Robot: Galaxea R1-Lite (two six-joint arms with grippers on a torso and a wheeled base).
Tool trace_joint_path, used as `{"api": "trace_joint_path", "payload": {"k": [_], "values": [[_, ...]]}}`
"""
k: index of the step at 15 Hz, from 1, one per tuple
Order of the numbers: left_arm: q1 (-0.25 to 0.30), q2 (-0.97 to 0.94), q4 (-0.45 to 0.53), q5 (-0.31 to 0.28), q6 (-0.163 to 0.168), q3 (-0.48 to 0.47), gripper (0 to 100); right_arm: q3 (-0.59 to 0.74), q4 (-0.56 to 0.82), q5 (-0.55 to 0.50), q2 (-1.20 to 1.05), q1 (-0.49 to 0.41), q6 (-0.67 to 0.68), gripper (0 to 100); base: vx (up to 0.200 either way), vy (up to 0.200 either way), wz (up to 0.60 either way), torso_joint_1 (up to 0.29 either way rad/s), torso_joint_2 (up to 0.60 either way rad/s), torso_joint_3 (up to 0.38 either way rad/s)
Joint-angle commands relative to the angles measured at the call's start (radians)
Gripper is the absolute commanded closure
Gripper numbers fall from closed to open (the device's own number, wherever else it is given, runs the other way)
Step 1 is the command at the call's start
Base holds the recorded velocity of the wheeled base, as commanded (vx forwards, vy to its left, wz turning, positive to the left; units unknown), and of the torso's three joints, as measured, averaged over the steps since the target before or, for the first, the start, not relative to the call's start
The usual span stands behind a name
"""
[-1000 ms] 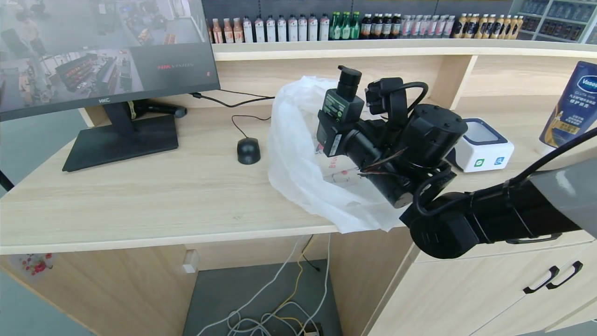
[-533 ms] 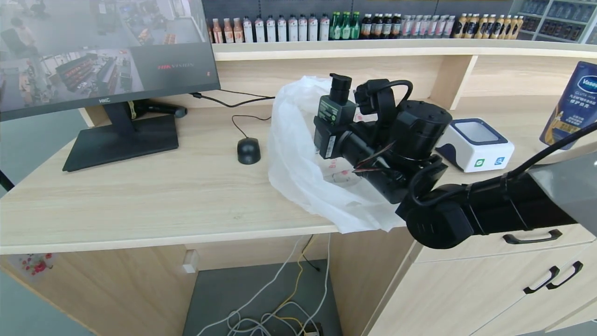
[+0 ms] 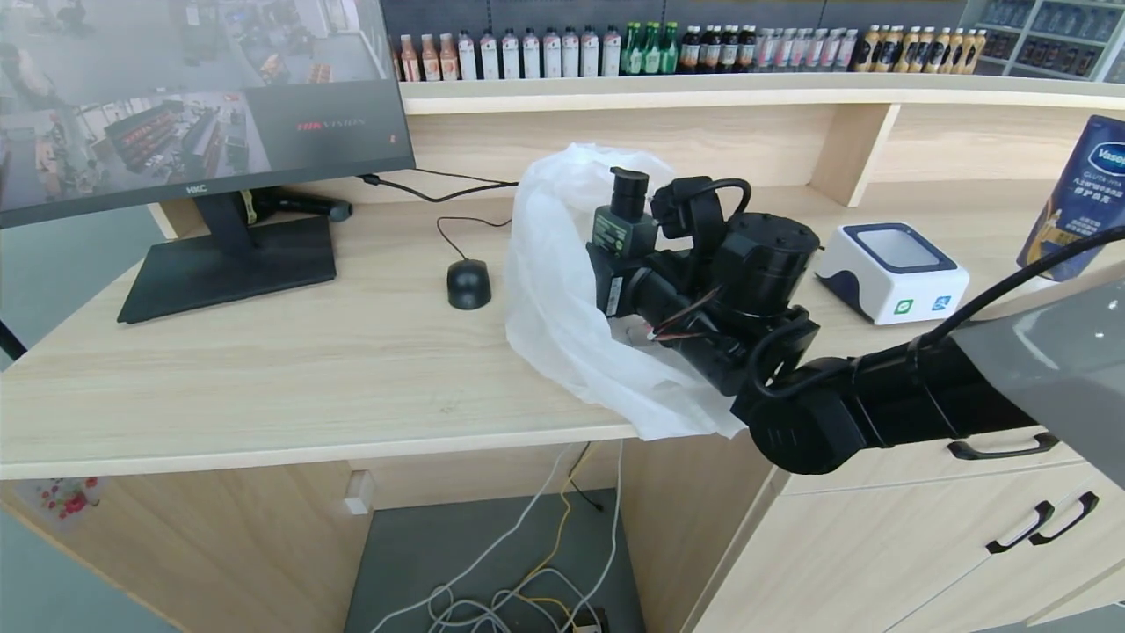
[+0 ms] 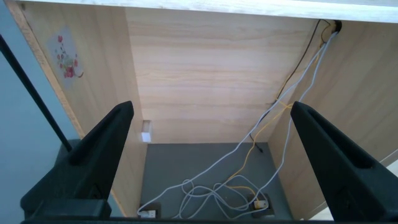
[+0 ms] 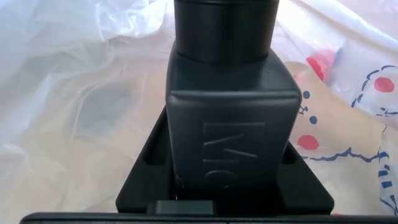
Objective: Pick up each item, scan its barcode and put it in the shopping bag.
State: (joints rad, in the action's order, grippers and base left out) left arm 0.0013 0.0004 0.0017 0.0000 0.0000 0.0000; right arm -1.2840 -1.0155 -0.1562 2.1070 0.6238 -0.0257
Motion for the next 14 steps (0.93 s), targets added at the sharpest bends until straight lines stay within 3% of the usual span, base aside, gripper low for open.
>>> {"api": "trace_joint_path", "payload": {"k": [1, 14], "values": [[0.0, 0.0, 0.0, 0.0, 0.0, 0.0, 0, 0.019, -0.001, 0.0, 0.007, 0.001, 0.0, 100, 0.0, 0.0, 0.0, 0.0, 0.0, 0.0], [0.0, 0.0, 0.0, 0.0, 0.0, 0.0, 0, 0.12, -0.038, -0.002, 0.005, -0.004, 0.049, 100, 0.0, 0.0, 0.0, 0.0, 0.0, 0.0]]}}
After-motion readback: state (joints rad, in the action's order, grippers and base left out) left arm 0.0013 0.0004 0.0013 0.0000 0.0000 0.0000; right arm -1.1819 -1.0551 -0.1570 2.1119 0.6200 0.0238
